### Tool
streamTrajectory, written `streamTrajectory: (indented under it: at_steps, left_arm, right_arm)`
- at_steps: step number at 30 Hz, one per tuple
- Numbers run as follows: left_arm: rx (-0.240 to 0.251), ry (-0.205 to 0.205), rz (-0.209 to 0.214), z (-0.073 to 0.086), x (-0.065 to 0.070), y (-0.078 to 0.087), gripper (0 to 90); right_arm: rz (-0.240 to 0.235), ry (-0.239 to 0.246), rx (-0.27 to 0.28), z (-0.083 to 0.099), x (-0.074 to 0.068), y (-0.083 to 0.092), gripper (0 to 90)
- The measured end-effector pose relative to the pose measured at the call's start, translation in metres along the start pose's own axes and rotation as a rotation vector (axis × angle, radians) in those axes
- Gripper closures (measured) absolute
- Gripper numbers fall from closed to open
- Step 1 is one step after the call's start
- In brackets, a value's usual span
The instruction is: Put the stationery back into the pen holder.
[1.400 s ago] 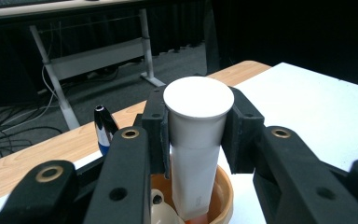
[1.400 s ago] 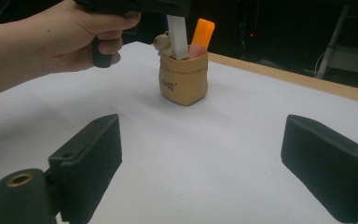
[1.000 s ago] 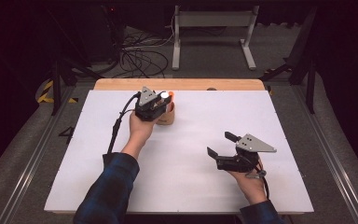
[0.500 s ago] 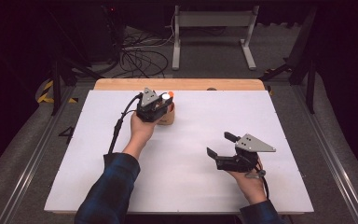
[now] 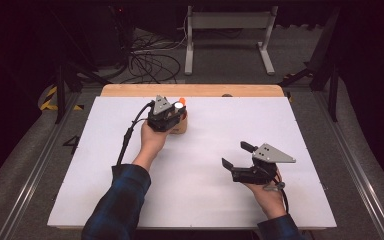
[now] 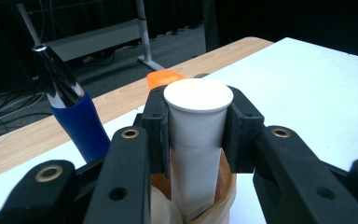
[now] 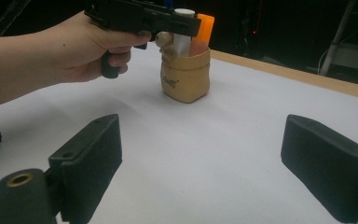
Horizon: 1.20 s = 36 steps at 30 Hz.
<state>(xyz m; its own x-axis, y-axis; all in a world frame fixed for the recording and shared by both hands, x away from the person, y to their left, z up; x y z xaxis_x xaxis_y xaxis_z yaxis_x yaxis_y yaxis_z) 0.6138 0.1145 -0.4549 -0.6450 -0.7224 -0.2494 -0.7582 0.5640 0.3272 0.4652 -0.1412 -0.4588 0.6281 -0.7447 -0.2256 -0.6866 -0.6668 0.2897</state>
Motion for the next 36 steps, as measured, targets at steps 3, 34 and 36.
streamTrajectory:
  at_steps: [3,34,36]
  left_arm:
    - [-0.010,-0.002,0.004,0.0014,-0.0001,0.0005,66.5]
    - [-0.017,0.003,-0.002,0.0019,-0.0026,0.0022,63.6]
    - [-0.022,0.004,-0.003,0.0031,-0.0028,0.0015,63.6]
  right_arm:
    - [-0.003,0.002,-0.002,0.0005,-0.0006,-0.0010,13.0]
    - [-0.004,0.005,-0.010,0.0014,-0.0017,-0.0021,13.1]
    - [-0.007,0.005,-0.009,0.0013,-0.0018,-0.0021,13.1]
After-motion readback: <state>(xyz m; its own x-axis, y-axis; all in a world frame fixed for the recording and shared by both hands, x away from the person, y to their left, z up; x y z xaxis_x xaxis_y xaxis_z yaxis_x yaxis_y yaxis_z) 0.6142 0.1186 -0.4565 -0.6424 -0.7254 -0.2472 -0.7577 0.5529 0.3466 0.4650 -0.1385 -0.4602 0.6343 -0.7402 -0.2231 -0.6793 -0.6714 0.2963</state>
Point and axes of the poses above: each handheld gripper's, and its own axes: y roughly backward along the jaws, z roughly out of its underside, x roughly to its right, the point moved 5 cm from there along -y, roughly forward along the jaws, and after that the axes turned 12 degrees about -y, right-handed, at the moved point
